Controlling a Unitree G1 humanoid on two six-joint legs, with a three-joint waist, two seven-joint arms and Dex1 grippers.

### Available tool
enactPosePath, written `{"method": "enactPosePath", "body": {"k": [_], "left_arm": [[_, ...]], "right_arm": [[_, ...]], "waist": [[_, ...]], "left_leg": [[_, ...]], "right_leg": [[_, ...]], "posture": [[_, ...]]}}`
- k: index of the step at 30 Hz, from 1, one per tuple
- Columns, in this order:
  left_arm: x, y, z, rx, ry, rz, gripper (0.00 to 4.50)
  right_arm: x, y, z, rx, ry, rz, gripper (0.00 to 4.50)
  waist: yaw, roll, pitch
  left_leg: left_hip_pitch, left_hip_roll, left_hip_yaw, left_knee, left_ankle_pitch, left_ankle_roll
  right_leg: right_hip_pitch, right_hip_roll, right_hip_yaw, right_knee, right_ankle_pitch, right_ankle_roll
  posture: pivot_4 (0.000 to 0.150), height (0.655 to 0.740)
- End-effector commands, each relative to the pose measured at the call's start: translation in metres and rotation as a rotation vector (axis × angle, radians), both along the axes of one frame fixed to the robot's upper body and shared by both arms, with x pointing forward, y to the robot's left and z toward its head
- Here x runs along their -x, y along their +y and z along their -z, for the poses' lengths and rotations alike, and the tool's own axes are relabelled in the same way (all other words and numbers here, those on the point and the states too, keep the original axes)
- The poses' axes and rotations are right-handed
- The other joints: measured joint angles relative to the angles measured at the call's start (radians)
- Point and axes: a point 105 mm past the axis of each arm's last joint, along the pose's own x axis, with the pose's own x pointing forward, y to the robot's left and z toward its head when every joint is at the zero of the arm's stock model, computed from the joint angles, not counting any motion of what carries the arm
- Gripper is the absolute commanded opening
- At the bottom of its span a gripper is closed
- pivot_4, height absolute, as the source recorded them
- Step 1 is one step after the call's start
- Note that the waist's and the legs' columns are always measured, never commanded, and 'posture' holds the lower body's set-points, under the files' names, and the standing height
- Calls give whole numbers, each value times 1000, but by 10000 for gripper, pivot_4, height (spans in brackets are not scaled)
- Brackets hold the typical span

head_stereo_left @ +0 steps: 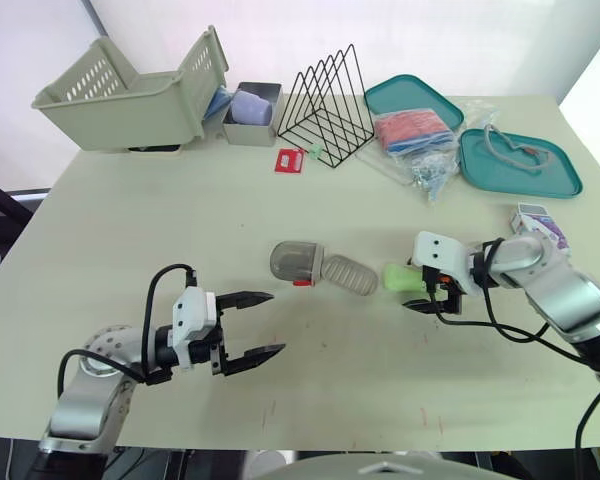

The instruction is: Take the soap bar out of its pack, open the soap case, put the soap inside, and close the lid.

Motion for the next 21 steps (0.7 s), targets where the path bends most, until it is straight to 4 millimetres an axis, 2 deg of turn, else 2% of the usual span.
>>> {"method": "enactPosePath", "body": {"k": [1, 3, 6, 12, 18, 21], "left_arm": [[2, -8, -9, 3, -53, 35, 45000], [1, -9, -10, 4, -58, 35, 45000], [0, -10, -11, 1, -65, 30, 45000], [-1, -10, -11, -2, -71, 20, 45000], [-5, -5, -11, -7, -77, -16, 45000], [-7, -2, -11, -5, -75, -29, 45000]], "right_arm": [[-3, 3, -7, -11, -23, -7, 39770], [-2, 5, -7, -18, -20, -11, 31975], [-2, 5, -6, -17, -20, -12, 16543], [-4, 12, -12, -51, -51, -35, 15994], [-14, 37, -49, -108, -114, -33, 15994], [-15, 48, -57, -132, -111, -11, 15994]], "waist": [[0, 0, 0], [0, 0, 0], [0, 0, 0], [-1, 0, 0], [-4, 1, 0], [0, 0, 0]], "left_leg": [[0, 0, 0, 0, 0, 0], [0, 0, 0, 0, 0, 0], [0, 0, 0, 0, 0, 0], [0, 0, 0, 0, 0, 0], [0, 0, 0, -1, 0, 0], [0, 0, 0, -1, 0, 0]], "right_leg": [[0, 0, 0, 0, 0, 0], [0, 0, 0, 0, 0, 0], [0, 0, 0, 0, 0, 0], [0, 0, 0, 0, 0, 0], [-1, 0, 0, 1, 0, 0], [-1, 0, 0, 0, 0, 0]], "posture": [[1500, 7400], [1500, 7400], [1500, 7400], [1500, 7400], [1500, 7400], [1500, 7400]]}}
